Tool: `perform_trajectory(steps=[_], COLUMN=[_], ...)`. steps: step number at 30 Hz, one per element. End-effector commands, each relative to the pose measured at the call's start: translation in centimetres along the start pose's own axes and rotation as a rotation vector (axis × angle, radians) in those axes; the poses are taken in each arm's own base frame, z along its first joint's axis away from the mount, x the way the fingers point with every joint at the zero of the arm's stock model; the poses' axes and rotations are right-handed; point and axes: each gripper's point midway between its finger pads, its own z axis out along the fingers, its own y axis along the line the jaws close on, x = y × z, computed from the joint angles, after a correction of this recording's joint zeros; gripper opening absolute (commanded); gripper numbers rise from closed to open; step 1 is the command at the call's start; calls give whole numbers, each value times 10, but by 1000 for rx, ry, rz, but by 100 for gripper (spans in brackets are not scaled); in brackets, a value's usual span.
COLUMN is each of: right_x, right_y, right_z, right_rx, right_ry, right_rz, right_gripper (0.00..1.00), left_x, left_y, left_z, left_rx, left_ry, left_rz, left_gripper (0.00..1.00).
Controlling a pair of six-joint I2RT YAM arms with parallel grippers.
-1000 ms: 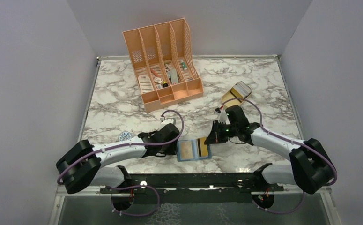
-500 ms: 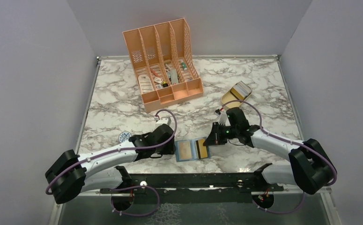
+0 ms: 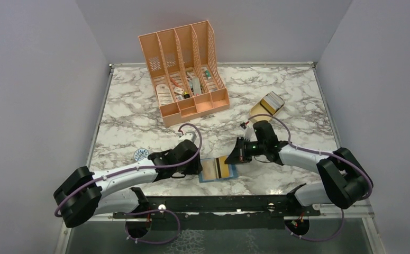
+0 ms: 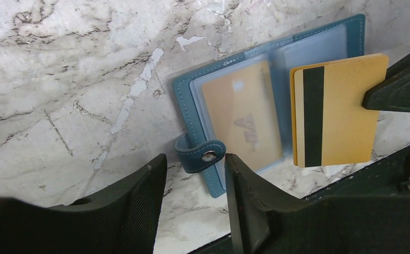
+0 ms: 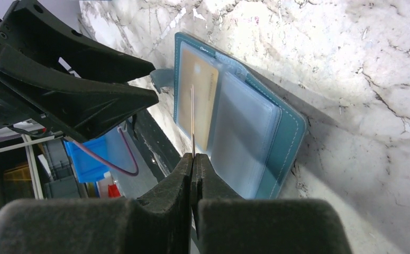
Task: Put the credit cards into the card holder
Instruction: Adjust the credit card.
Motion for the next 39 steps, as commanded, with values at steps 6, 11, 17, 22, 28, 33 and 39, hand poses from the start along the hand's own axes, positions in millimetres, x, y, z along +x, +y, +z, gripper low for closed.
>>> perform_trajectory(steps=[6, 11, 17, 22, 28, 33, 39], right_x=[5, 4, 5, 4, 2, -1, -1], right_y=[-9, -24, -34, -33, -23, -3, 35], right_z=[15, 17, 20, 22, 18, 4, -16], right_rx=[-21, 49, 87, 80, 49, 16, -111], right_ry=[41, 35, 47, 59, 62, 41, 10], right_rz=[37, 32, 25, 12, -8, -58, -140], right_gripper=[1, 1, 1, 1, 1, 1, 1], left_x=[9, 8, 8, 9, 10, 2, -20], left_y=[7, 9, 9, 9, 10, 3, -40], left_z=[10, 11, 14, 16, 17, 8, -25], left_rx=[-19, -25, -18, -17, -20, -11, 165], left_ry=[35, 26, 19, 18, 28, 14, -32], left_rz=[34, 43, 57, 60, 61, 54, -8], left_gripper=[46, 44, 41, 39, 38, 46, 57])
